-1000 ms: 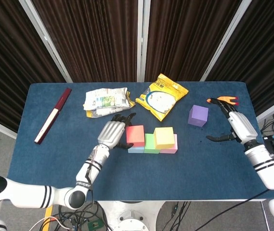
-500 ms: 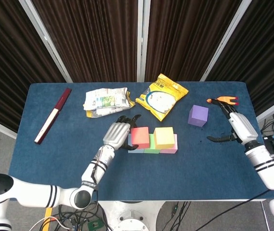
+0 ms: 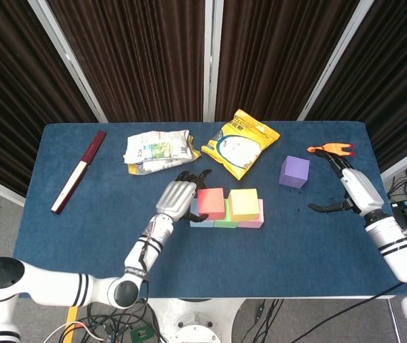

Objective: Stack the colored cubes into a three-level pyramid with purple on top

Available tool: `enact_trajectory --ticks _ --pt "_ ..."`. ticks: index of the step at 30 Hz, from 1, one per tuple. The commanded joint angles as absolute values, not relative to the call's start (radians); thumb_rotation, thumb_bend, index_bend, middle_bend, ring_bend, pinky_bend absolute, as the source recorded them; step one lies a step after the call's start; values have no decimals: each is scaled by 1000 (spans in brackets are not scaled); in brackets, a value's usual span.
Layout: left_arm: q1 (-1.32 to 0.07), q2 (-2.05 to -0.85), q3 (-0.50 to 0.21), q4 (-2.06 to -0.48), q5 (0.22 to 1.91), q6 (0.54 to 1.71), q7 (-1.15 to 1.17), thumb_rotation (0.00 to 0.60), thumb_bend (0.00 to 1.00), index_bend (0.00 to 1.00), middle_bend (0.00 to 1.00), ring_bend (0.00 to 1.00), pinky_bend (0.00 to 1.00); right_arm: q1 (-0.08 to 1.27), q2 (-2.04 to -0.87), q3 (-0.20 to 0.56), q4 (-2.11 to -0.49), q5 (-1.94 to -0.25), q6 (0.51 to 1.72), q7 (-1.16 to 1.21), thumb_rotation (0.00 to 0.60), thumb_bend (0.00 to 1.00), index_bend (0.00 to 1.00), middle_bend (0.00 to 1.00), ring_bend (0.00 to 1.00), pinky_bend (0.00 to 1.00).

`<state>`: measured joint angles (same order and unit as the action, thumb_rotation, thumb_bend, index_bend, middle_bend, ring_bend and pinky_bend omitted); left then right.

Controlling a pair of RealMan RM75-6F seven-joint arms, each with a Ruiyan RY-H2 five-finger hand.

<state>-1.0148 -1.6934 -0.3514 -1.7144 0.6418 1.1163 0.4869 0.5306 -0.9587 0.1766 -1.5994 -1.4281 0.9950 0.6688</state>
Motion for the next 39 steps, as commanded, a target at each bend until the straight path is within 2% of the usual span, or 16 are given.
enact_trajectory --ticks 1,39 --pt "-1016 -1694 -352 -1713 640 1115 486 600 218 17 562 146 73 532 -960 175 -1597 -1429 993 671 600 0 0 77 0 0" --pt "-1021 -1713 -356 -1695 635 1103 464 600 218 17 561 146 71 542 -985 161 -1558 -1434 965 707 600 0 0 75 0 0"
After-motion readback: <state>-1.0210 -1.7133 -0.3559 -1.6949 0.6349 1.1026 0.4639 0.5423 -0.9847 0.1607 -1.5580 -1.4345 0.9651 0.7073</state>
